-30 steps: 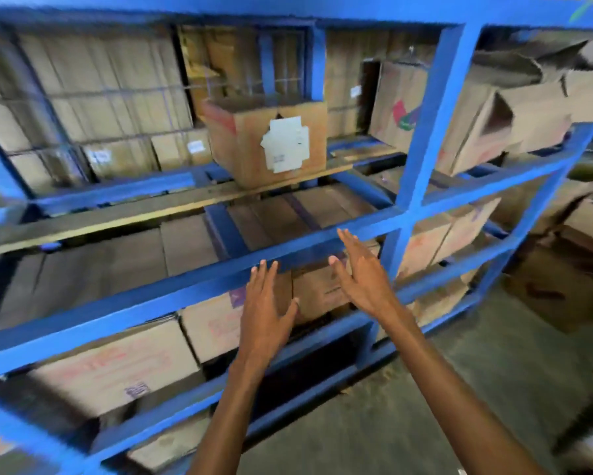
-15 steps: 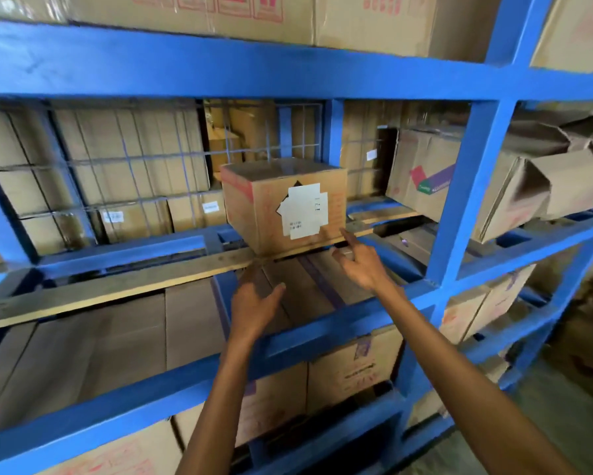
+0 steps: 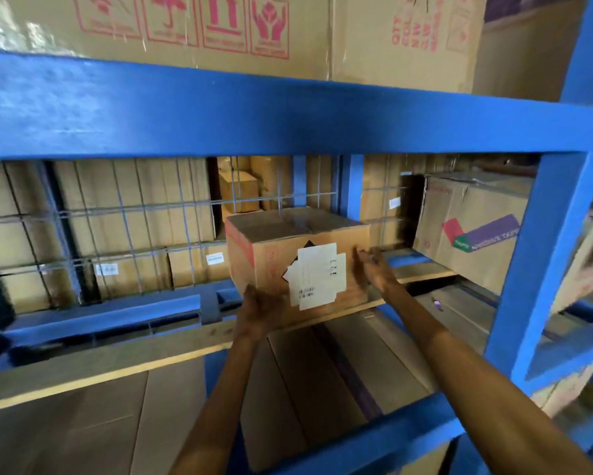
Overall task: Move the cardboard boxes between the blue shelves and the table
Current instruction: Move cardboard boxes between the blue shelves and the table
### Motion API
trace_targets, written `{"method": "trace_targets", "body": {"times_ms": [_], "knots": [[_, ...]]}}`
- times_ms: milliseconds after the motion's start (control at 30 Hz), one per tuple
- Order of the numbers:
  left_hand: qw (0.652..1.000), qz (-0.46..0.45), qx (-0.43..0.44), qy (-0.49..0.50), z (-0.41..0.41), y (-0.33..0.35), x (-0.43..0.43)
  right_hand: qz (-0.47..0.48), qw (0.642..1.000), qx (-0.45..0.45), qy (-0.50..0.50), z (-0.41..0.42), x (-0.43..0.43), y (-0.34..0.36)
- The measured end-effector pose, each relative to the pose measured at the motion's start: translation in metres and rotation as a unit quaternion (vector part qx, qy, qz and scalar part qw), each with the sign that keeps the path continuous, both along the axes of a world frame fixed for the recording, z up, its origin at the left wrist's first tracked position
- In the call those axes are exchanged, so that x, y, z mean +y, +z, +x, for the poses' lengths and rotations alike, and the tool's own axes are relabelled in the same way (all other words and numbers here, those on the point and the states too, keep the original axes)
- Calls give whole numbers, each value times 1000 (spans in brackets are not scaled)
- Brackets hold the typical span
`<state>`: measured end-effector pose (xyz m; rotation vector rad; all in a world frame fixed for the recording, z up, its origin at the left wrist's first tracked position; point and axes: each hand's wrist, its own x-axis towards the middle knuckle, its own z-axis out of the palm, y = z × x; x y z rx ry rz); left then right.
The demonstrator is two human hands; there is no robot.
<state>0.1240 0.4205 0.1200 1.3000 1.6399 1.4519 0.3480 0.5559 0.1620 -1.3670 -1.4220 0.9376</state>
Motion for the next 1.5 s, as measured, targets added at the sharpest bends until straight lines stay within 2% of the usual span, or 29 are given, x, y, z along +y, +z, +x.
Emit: {"method": "trace_targets", "body": {"times_ms": [67, 133, 300, 567, 767, 1000, 1100, 1167, 1200, 1267, 1367, 1500], "knots": [[999, -4, -36, 20, 0, -1, 10, -5, 999, 42, 22, -1, 9, -4], [998, 26, -47, 24, 0, -5, 18, -6, 998, 48, 44, 0, 17, -10], [996, 85, -27, 26, 7, -9, 16, -6, 996, 56, 74, 6, 16, -21], [993, 99, -23, 54, 29, -22, -33, 21, 996, 64, 63, 25, -38, -42], [991, 101, -13, 84, 51, -32, -80, 59, 993, 101, 26, 38, -79, -62], [986, 114, -15, 119, 52, 1, -95, 63, 989, 130, -41, 27, -104, -70], [986, 135, -1, 99, 45, 26, -93, 36, 977, 196, -77, 16, -112, -68], [986, 119, 58, 99, 40, 42, -88, -3, 967, 231, -108, 6, -120, -70], [983, 98, 113, 109, 37, 48, -85, -31, 962, 257, -93, 1, -124, -73], [960, 40, 249, 121, 32, 60, -81, -91, 927, 363, 21, -10, -133, -77], [904, -66, 406, 114, 37, 76, -75, -137, 856, 478, 141, -26, -139, -87], [808, -191, 546, 114, 56, 95, -57, -131, 790, 577, 160, -44, -138, -104]]}}
